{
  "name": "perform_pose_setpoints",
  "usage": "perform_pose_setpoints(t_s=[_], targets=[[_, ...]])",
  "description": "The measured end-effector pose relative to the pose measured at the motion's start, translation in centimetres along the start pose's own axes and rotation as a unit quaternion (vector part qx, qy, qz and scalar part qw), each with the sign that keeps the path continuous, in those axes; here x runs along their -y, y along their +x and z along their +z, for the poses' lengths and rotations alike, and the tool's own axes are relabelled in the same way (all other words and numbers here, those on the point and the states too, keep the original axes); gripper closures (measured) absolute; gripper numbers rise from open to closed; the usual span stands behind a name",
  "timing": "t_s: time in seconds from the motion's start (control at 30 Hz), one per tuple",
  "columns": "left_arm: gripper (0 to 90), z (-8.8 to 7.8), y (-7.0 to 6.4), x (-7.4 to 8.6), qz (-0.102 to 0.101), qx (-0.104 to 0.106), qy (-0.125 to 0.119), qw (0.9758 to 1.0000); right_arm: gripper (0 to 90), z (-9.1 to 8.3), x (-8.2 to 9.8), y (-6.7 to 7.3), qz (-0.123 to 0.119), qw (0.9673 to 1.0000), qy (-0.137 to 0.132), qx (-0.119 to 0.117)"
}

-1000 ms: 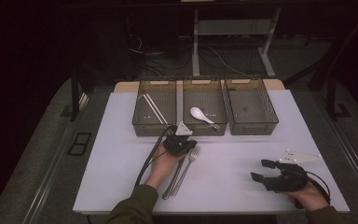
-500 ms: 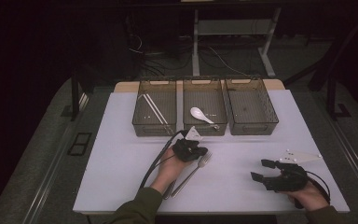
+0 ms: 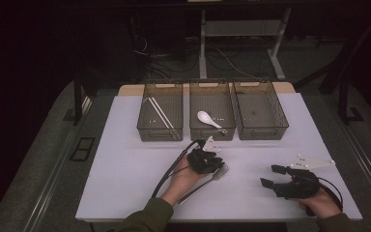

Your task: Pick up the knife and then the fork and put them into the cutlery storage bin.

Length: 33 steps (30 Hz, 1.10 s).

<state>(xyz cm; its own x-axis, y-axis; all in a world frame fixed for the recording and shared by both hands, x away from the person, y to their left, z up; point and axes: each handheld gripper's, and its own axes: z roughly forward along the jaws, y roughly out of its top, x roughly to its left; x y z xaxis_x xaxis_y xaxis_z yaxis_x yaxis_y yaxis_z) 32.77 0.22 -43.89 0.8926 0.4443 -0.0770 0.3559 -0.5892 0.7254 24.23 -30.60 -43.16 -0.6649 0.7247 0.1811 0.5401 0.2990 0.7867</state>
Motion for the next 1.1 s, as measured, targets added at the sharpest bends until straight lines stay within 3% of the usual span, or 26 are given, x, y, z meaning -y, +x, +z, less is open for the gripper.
perform_pose_setpoints(t_s=[0.03,0.2,0.3,0.47,0.83,0.97,1.1], targets=[[73.3,-0.5,0.0,0.1,-0.010,0.005,0.002,0.9999,29.1,0.0,0.0,0.0,0.002,1.0000,0.001,0.000],[66.2,-3.1,-0.2,1.7,-0.019,0.000,0.008,0.9998,29.1,0.0,0.0,0.1,-0.001,1.0000,0.002,0.001],[66.1,-4.4,-0.2,3.2,-0.032,0.005,0.003,0.9995,29.1,0.0,0.0,0.2,-0.002,1.0000,0.002,0.000],[66.4,-5.8,-1.6,5.0,-0.029,0.015,0.000,0.9995,29.1,0.1,0.0,0.2,-0.003,1.0000,0.003,0.001],[72.3,-4.6,-2.7,5.6,-0.014,0.028,0.030,0.9991,27.6,0.1,0.0,0.3,-0.002,1.0000,0.001,-0.003],[76.5,-4.6,-2.7,5.6,-0.012,0.022,0.031,0.9992,22.6,0.1,-0.3,0.3,0.004,0.9999,0.004,-0.009],[79.7,-4.6,-2.9,5.5,0.007,0.011,0.037,0.9992,20.6,0.1,-0.3,0.4,0.005,1.0000,0.001,-0.004]])
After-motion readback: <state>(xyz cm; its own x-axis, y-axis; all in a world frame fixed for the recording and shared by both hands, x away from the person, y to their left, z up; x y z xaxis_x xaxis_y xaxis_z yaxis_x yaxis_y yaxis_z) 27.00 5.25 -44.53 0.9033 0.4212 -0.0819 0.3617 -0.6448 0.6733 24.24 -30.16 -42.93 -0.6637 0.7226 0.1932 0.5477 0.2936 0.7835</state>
